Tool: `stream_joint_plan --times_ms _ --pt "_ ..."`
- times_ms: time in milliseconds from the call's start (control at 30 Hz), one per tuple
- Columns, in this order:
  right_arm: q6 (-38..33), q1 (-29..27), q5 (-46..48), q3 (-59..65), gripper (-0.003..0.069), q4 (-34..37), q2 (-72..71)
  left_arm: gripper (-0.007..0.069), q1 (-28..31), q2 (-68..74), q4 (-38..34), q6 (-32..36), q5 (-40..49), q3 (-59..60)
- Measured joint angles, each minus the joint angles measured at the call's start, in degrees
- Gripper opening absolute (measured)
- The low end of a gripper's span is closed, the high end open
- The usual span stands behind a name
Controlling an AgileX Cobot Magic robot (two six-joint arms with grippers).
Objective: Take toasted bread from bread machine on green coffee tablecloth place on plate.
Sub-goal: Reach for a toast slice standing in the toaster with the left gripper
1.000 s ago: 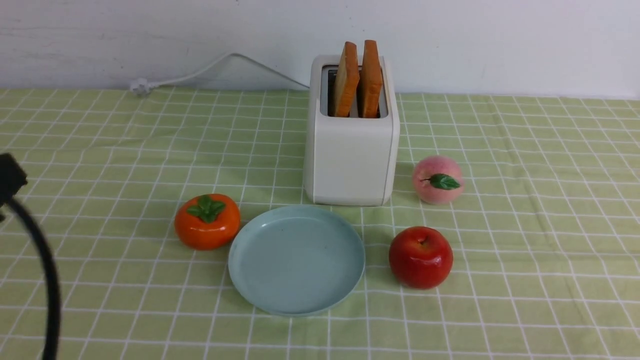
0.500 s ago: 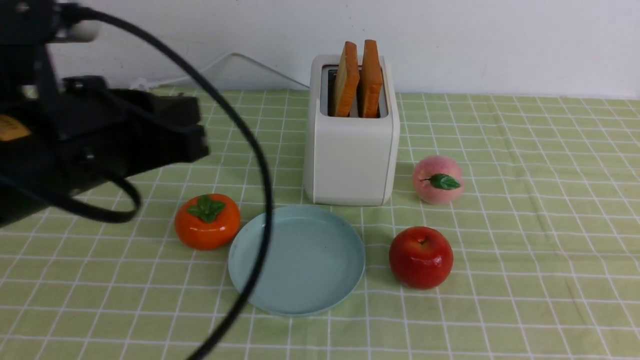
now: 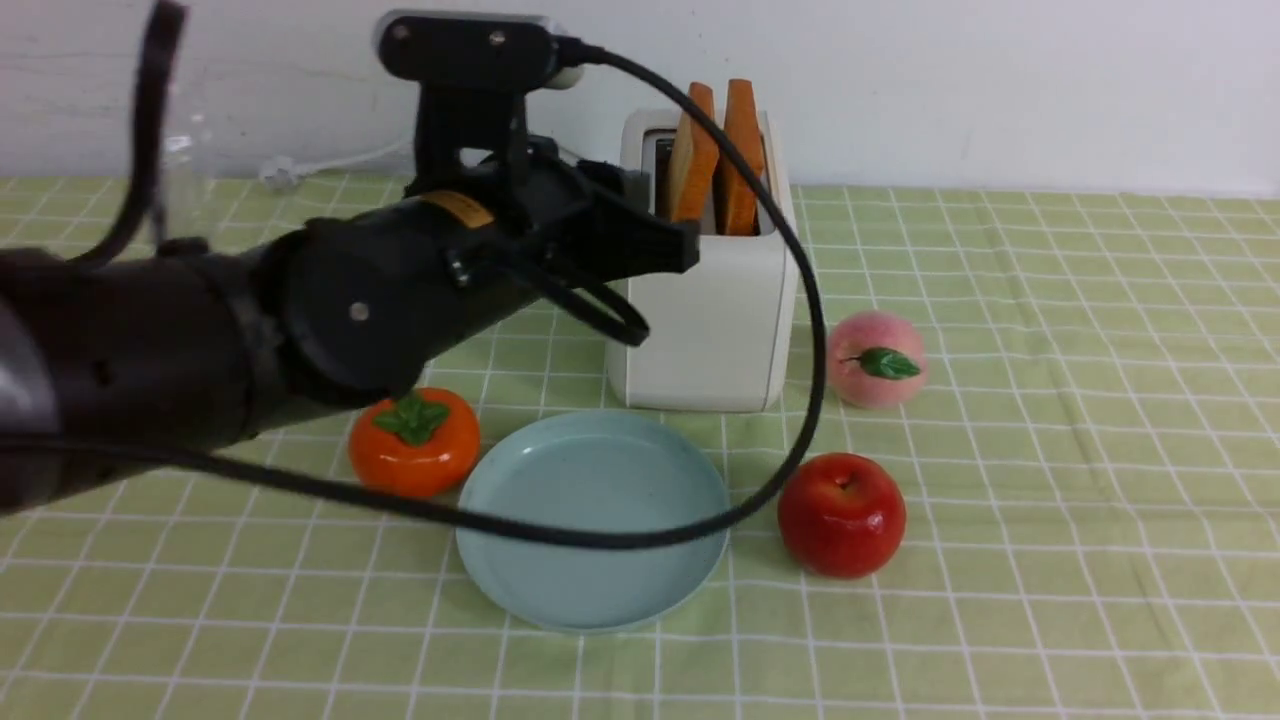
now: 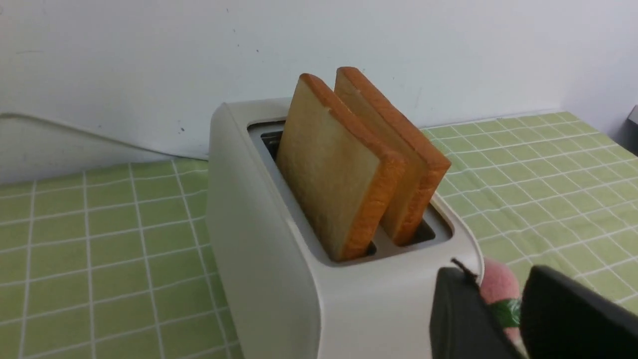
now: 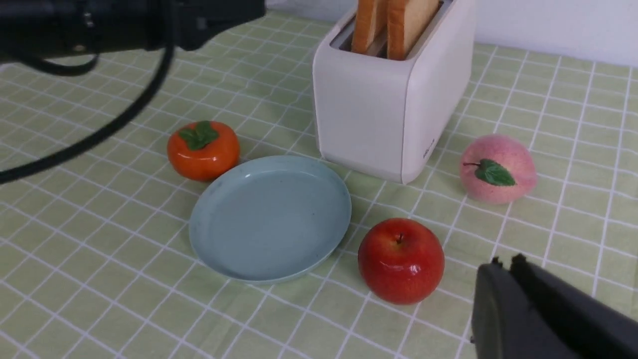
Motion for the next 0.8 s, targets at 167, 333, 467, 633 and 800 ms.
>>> stream_joint_plan --times_ms 167,333,467,633,800 --pt "-1.6 0.0 0.4 0.0 0.0032 1.0 0.0 0.0369 0.0 7.8 0.2 0.2 0.6 -7.6" --pt "-1.8 0.0 0.4 0.0 0.0036 1.0 0.0 0.0397 0.0 14.5 0.4 0.4 0.6 -13.5" --pt "-1.9 0.0 0.4 0.0 0.0039 1.0 0.0 0.0391 0.0 17.9 1.5 1.0 -0.4 -16.7" --pt "-2.0 0.0 0.4 0.0 0.0043 1.0 0.0 0.036 0.0 21.5 2.1 5.9 -4.5 -19.0" --pt "-3.2 0.0 0.4 0.0 0.0048 1.1 0.0 0.0325 0.0 21.8 1.5 7.9 -7.7 -19.0"
